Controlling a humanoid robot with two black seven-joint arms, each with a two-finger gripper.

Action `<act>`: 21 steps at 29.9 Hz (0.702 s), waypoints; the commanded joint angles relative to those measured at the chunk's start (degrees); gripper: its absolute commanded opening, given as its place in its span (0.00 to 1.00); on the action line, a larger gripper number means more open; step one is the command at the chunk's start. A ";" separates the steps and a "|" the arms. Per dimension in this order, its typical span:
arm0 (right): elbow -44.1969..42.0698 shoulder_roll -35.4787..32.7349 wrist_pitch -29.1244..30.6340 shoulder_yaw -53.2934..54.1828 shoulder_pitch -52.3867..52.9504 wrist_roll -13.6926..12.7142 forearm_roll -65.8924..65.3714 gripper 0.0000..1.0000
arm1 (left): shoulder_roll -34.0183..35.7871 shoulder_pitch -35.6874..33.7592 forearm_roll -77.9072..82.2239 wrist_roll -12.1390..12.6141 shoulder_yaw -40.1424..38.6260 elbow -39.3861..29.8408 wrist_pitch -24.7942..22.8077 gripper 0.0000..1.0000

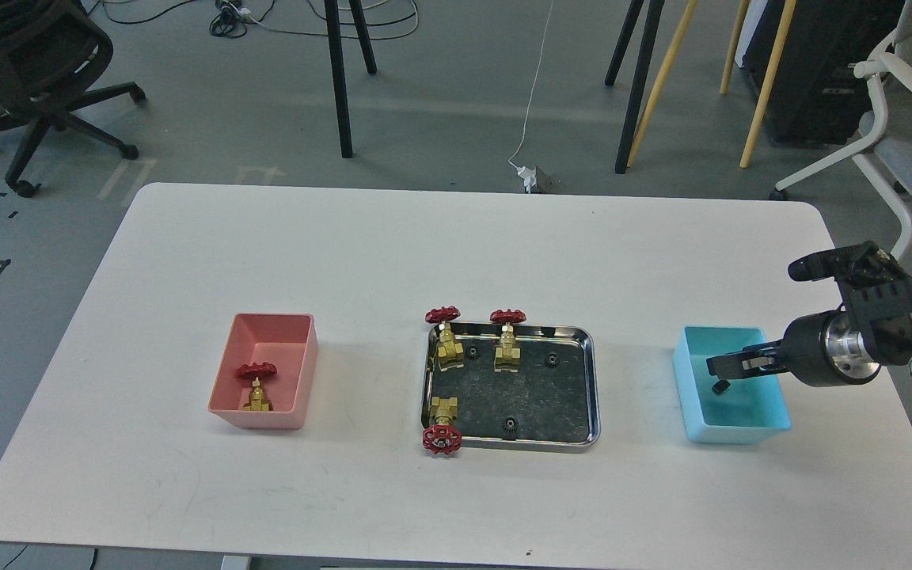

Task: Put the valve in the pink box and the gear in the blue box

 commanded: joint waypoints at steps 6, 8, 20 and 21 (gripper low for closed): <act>-1.59 0.28 0.00 16.02 0.50 -0.90 10.52 0.73 | -5.80 -0.08 0.68 4.25 2.38 -1.52 -0.41 0.92; -4.48 0.45 0.00 21.12 0.24 -0.90 13.51 0.73 | -8.88 -0.16 1.29 5.40 4.31 -1.70 -0.15 0.92; -31.45 11.17 0.00 40.74 7.96 -2.13 35.21 0.73 | -28.04 -1.04 7.63 18.06 7.74 -3.98 0.64 0.97; -33.48 11.87 0.00 40.57 8.76 -2.31 37.41 0.73 | -29.10 -1.13 7.63 18.06 7.92 -3.98 1.08 0.97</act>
